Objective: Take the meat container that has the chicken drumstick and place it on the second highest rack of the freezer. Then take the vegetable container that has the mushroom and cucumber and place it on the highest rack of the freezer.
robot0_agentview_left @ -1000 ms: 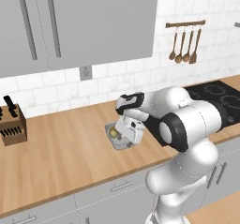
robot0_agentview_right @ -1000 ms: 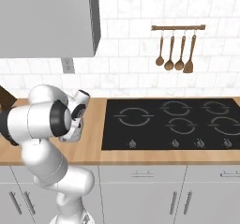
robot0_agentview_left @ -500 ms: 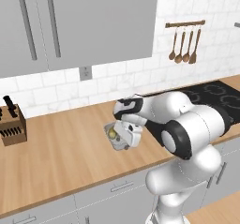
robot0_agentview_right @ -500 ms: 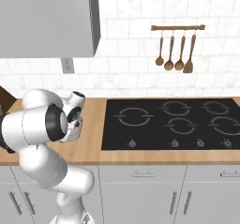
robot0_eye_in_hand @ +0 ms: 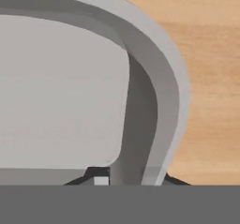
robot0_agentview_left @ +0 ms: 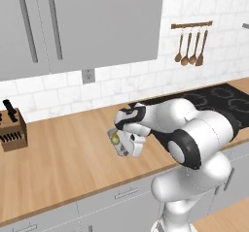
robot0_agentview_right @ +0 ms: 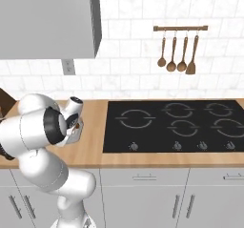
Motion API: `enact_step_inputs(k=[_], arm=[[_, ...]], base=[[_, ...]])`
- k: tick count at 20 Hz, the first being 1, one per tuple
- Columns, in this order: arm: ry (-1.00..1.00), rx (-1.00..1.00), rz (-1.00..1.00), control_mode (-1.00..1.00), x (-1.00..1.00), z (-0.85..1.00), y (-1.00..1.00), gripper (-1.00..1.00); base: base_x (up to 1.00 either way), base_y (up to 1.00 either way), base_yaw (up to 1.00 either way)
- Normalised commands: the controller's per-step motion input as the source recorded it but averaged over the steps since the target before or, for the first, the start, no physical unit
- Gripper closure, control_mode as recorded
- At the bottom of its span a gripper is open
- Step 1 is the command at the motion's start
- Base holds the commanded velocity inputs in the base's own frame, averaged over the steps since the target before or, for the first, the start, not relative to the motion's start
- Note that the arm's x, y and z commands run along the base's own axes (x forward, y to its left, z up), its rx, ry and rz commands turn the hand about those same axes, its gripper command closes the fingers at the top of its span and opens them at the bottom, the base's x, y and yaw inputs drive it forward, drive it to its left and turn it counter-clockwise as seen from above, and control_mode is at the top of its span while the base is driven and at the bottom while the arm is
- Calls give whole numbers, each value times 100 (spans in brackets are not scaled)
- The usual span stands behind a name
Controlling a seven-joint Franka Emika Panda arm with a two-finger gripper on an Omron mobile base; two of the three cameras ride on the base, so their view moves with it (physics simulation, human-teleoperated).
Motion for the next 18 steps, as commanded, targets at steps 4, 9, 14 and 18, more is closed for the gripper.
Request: enact_step_inputs(k=[4, 9, 14, 18], arm=[[0, 0, -5, -100, -49, -51, 0, 100], [0, 0, -1, -100, -42, 4, 0, 100], [-1, 0, 13, -100, -26, 84, 0, 100], [-12, 0, 12, -100, -35, 100, 0, 100]], base=[[0, 0, 0], [0, 0, 0], [0, 0, 0], [0, 0, 0]])
